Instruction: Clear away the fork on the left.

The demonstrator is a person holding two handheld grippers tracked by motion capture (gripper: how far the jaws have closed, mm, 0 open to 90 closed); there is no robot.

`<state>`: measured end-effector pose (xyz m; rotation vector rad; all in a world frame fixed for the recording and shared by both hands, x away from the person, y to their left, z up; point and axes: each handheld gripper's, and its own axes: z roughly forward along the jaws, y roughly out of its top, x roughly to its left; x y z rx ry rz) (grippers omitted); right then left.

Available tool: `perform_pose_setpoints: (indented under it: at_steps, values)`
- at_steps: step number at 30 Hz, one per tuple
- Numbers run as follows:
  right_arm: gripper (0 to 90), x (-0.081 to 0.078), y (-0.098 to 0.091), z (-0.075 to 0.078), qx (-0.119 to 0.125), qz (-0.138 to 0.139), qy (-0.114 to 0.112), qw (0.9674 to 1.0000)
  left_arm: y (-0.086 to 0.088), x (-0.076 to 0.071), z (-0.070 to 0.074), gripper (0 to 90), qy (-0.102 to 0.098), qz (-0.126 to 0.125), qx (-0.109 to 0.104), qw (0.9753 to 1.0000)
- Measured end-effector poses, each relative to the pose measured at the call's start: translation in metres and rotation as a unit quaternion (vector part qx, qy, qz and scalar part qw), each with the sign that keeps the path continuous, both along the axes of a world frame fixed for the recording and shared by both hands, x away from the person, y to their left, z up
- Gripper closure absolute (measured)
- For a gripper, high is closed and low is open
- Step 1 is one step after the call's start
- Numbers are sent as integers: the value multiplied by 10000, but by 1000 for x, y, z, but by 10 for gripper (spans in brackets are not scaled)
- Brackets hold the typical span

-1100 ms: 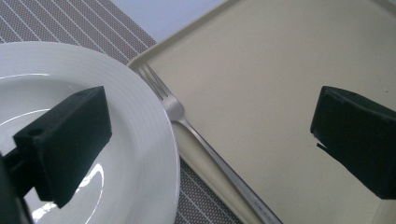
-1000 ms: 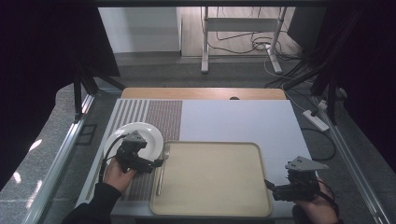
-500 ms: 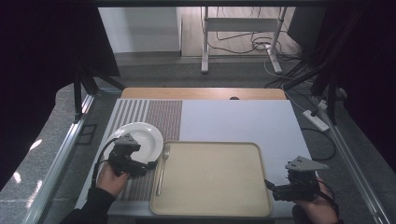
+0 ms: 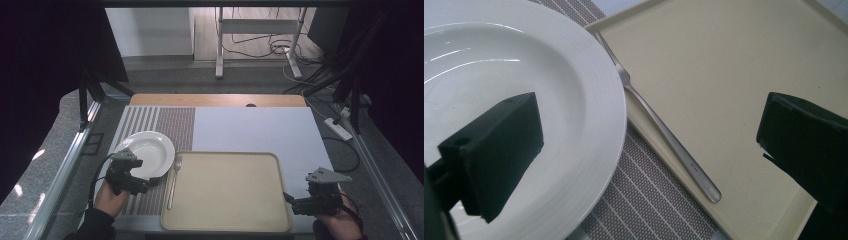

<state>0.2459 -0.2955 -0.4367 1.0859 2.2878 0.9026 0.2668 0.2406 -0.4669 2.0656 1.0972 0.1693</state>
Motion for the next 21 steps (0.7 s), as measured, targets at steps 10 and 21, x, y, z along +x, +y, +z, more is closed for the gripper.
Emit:
perform_pose_setpoints:
  at_steps: [10,21]
  values:
    - [0,0,0,0,2,-13,-1,10000,12,-13,0,0,8,122,-87,9999]
    - [0,0,1,0,2,-6,-3,10000,23,-24,-2,0,49,221,-128,9997]
